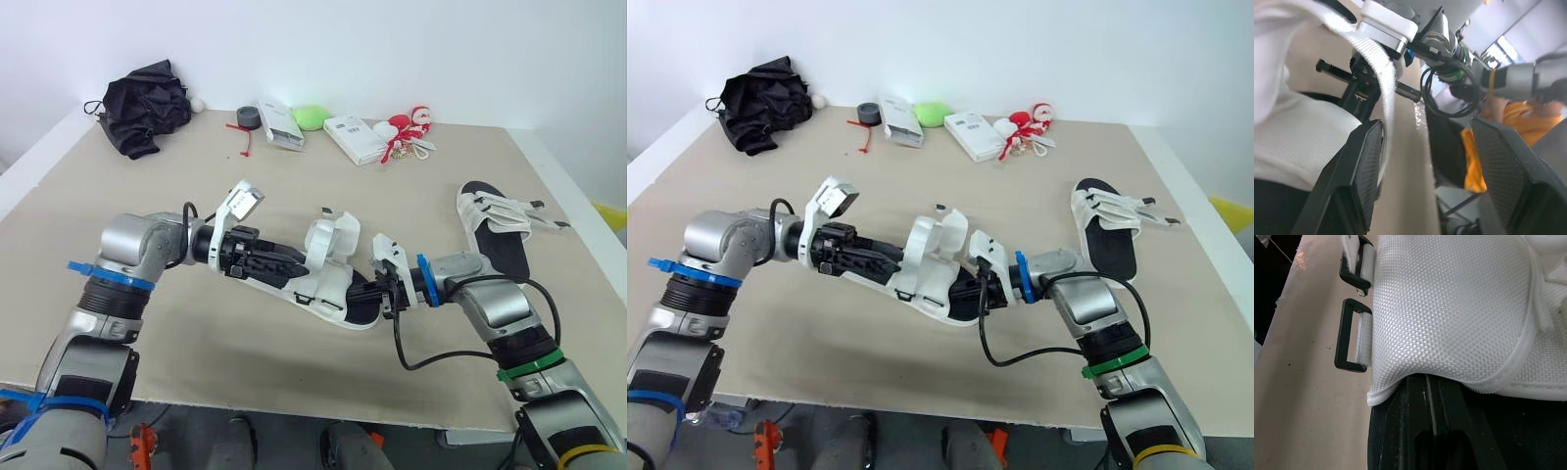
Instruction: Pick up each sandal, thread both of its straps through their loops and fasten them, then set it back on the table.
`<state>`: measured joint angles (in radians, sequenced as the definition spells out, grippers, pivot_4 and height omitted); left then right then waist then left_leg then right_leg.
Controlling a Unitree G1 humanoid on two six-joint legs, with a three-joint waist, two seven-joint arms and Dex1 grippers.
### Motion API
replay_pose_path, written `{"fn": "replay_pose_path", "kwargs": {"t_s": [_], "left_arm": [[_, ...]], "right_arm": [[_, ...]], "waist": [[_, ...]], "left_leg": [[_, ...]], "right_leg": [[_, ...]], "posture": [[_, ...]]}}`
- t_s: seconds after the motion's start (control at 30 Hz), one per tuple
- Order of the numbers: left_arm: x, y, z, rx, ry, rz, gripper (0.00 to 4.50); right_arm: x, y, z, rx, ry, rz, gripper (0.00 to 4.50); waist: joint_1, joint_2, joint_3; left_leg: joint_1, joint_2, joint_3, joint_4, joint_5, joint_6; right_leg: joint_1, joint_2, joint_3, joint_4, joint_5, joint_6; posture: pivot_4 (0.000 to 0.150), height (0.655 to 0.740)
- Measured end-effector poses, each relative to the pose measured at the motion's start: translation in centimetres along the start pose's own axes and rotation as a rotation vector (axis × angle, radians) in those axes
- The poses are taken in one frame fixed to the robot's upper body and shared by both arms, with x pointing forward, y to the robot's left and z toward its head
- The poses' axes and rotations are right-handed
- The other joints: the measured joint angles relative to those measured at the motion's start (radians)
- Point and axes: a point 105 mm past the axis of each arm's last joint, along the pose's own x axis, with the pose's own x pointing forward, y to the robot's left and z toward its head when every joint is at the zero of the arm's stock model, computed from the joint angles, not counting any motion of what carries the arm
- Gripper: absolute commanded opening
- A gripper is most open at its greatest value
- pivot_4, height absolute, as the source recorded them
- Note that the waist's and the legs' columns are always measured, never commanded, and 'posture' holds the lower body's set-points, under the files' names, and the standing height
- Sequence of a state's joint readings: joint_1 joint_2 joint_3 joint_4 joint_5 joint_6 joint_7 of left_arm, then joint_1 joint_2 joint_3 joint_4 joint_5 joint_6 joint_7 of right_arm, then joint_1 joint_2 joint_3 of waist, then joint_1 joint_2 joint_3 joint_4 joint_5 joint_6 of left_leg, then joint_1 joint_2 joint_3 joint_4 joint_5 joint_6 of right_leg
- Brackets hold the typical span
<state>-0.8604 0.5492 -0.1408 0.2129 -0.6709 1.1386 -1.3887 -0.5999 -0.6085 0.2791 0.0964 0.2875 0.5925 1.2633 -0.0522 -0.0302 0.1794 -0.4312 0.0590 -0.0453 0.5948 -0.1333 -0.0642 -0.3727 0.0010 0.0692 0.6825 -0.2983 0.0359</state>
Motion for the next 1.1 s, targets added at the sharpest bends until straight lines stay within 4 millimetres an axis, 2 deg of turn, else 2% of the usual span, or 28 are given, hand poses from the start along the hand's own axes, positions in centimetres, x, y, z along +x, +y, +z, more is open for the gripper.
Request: {"fn": "replay_pose_path", "kwargs": {"t_s": [0.13,0.33,0.37,0.4,0.43,0.53,0.57,0.6,0.73,0.83,0.87,0.97,1.1], "left_arm": [[1.2,1.6,-0.1,-0.040,-0.039,0.060,2.94],[2.1,2.6,-0.3,0.003,-0.030,0.121,2.94],[2.4,2.8,-0.3,0.015,-0.036,0.128,2.45],[2.5,2.9,-0.3,0.018,-0.037,0.130,2.43],[2.6,3.0,-0.2,0.023,-0.042,0.135,2.15],[2.5,3.0,-0.1,0.026,-0.048,0.136,1.02],[2.4,3.0,-0.1,0.027,-0.048,0.137,0.42],[2.1,2.8,-0.1,0.026,-0.047,0.129,0.07],[1.2,2.0,-0.5,0.034,-0.016,0.095,0.07],[1.3,1.7,-1.3,0.043,0.019,0.078,0.07],[1.5,1.9,-2.4,0.064,0.066,0.089,0.07],[1.7,2.6,-4.1,0.087,0.123,0.120,0.07],[1.7,2.8,-4.6,0.175,0.154,0.129,0.07]], "right_arm": [[0.1,-0.1,0.1,0.000,-0.004,0.002,0.00],[0.1,-0.1,0.1,0.002,-0.005,0.004,0.00],[0.1,-0.1,0.1,0.002,-0.005,0.004,0.00],[0.1,-0.1,0.1,0.002,-0.005,0.003,0.00],[0.1,-0.1,0.1,0.000,-0.006,0.002,0.00],[0.1,0.0,0.1,-0.002,-0.006,0.002,0.00],[0.1,0.0,0.1,-0.001,-0.007,0.002,0.00],[0.1,0.0,0.1,-0.002,-0.007,0.002,0.00],[0.2,0.0,0.1,-0.001,-0.007,0.002,0.00],[0.2,0.0,0.1,-0.001,-0.007,0.003,0.00],[0.2,0.0,0.1,-0.001,-0.010,0.004,0.00],[0.3,0.0,0.2,-0.001,-0.011,0.006,0.00],[0.3,0.0,0.2,0.000,-0.011,0.005,0.00]], "waist": [[-0.001,0.000,0.000],[-0.001,0.000,0.000],[-0.001,0.000,0.000],[-0.001,0.000,0.000],[-0.001,0.000,0.000],[-0.001,0.000,0.000],[-0.001,0.000,0.000],[-0.001,0.000,0.000],[-0.002,0.000,0.000],[-0.002,0.000,0.000],[-0.003,0.000,0.000],[-0.004,0.000,0.000],[-0.003,0.000,0.000]], "left_leg": [[0.000,0.000,0.000,0.001,0.000,0.000],[0.000,0.001,0.000,0.001,0.000,0.000],[0.000,0.001,0.000,0.001,0.000,0.000],[0.000,0.001,0.001,0.001,0.000,0.000],[0.001,0.001,0.001,0.001,0.000,0.000],[0.000,0.001,0.001,0.001,0.000,0.000],[0.000,0.001,0.001,0.001,0.000,0.000],[0.000,0.001,0.001,0.001,0.000,0.000],[0.001,0.001,0.001,0.001,0.000,0.000],[0.001,0.001,0.001,0.001,0.000,0.000],[0.001,0.001,0.001,0.001,0.000,0.000],[0.001,0.002,0.001,0.000,0.000,0.000],[0.002,0.002,0.001,0.000,0.000,0.000]], "right_leg": [[0.000,0.000,0.000,0.000,0.001,0.000],[0.000,0.001,0.001,0.000,0.001,0.000],[0.000,0.001,0.001,0.000,0.001,0.000],[0.000,0.001,0.001,0.000,0.001,0.000],[0.000,0.001,0.001,0.000,0.001,0.000],[0.000,0.001,0.001,0.000,0.001,0.000],[0.000,0.001,0.001,0.000,0.001,0.000],[0.000,0.001,0.001,0.000,0.001,0.000],[0.000,0.001,0.001,0.000,0.001,0.000],[0.000,0.001,0.001,0.000,0.001,0.000],[0.000,0.001,0.002,0.000,0.001,0.000],[0.000,0.002,0.002,0.000,0.001,0.000],[0.000,0.002,0.002,0.000,0.001,-0.001]], "posture": [[0.150,0.7322],[0.150,0.7322],[0.150,0.7322],[0.150,0.7322],[0.150,0.7322],[0.150,0.7322],[0.150,0.7322],[0.150,0.7322],[0.150,0.7322],[0.150,0.7322],[0.150,0.7322],[0.150,0.7322],[0.150,0.7322]]}}
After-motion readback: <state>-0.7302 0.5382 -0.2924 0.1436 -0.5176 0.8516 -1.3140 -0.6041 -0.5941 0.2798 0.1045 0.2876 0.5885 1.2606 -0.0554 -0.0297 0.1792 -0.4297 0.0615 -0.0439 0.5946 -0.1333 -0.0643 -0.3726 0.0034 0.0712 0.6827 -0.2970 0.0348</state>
